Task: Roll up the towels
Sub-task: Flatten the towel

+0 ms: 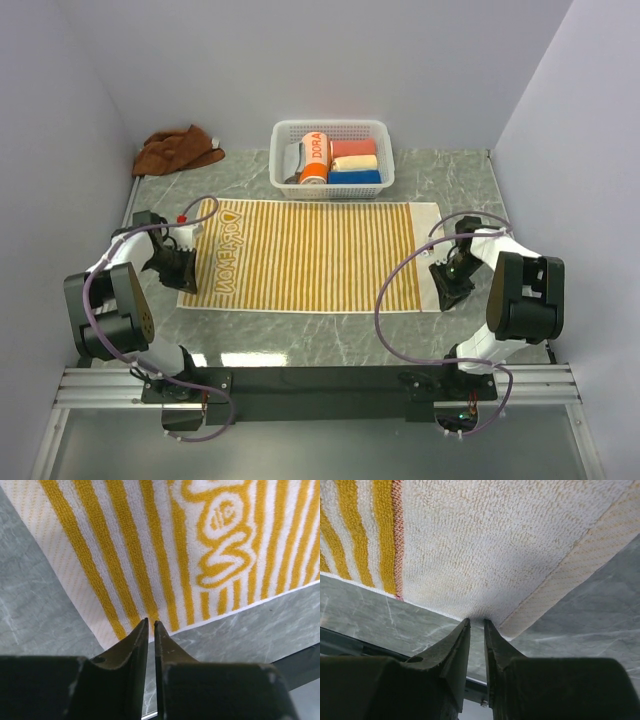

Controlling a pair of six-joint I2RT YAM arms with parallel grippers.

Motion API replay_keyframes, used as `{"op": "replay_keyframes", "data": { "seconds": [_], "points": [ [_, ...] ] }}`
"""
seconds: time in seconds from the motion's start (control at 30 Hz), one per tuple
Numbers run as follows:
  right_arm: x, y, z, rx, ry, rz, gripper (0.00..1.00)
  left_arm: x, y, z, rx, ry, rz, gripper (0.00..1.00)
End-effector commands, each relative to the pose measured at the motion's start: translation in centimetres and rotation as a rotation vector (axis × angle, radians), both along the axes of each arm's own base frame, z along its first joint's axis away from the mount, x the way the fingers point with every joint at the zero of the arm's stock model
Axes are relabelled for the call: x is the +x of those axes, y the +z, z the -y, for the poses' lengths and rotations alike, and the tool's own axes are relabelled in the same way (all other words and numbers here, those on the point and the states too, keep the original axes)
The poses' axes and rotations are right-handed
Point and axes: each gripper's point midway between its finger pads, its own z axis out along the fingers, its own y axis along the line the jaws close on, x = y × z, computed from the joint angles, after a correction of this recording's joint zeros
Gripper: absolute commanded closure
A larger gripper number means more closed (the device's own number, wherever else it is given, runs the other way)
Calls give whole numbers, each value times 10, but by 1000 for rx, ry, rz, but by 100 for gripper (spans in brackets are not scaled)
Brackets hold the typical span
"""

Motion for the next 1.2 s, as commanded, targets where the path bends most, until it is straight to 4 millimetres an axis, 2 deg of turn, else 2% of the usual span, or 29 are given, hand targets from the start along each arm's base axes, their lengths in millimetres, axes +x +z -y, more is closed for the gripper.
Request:
{"op": "replay_keyframes", "data": {
  "seconds": [0.0,0.03,0.17,0.27,0.3,0.5,0.57,0.6,0.67,0.73,0.77,0.8,0.83,0.87,0.9,0.93,0.97,1.0,1.03,1.07,1.1,1.13,1.17],
  "points": [
    [-1,-22,19,-105,28,8,74,0,-10,-6,18,25,-24,85],
    [-2,-22,20,-111,27,8,75,0,-13,-7,25,29,-29,86],
    [-7,-25,32,-179,40,1,75,-15,-30,-34,157,78,-97,89],
    [-14,-27,43,-239,68,-1,75,-25,-33,-55,195,124,-118,91],
    [-14,-26,43,-244,75,1,75,-27,-32,-56,194,133,-122,91],
    [-24,-14,37,-229,144,3,76,-39,-21,-44,136,72,-114,91],
    [-29,-6,32,-194,169,-13,74,-38,-15,-37,96,53,-108,90],
    [-26,-1,20,-129,171,12,71,-37,-9,-27,42,36,-93,87],
    [-19,17,8,-54,167,38,66,-26,7,-19,-13,21,-43,84],
    [-6,38,-10,42,146,115,55,-5,35,-10,-81,21,44,75],
    [8,59,-14,64,127,172,50,3,44,-7,-105,15,73,70],
    [17,70,-18,95,114,208,37,11,54,-6,-123,21,99,58],
    [26,82,-23,125,101,246,27,33,73,-7,-137,24,174,53],
    [47,99,-22,125,83,313,19,45,84,-8,-146,30,214,49],
    [59,107,-17,121,60,344,15,56,90,-9,-165,49,231,41],
    [71,113,-14,109,45,375,15,82,108,-16,-151,52,317,38],
    [96,123,-7,95,14,426,15,96,110,-19,-164,69,331,36],
    [110,127,1,80,-12,449,16,108,115,-21,-176,102,343,34],
    [123,131,6,69,-30,465,18,134,131,-29,-162,107,421,34],
    [149,133,13,66,-56,488,20,147,127,-31,-192,141,411,34],
    [161,134,21,62,-81,495,22,164,138,-36,-190,145,453,34],
    [182,148,28,52,-90,539,24,174,139,-38,-194,152,468,34],
    [194,131,31,58,-112,491,27,191,134,-44,-188,184,487,34]
  ]
}}
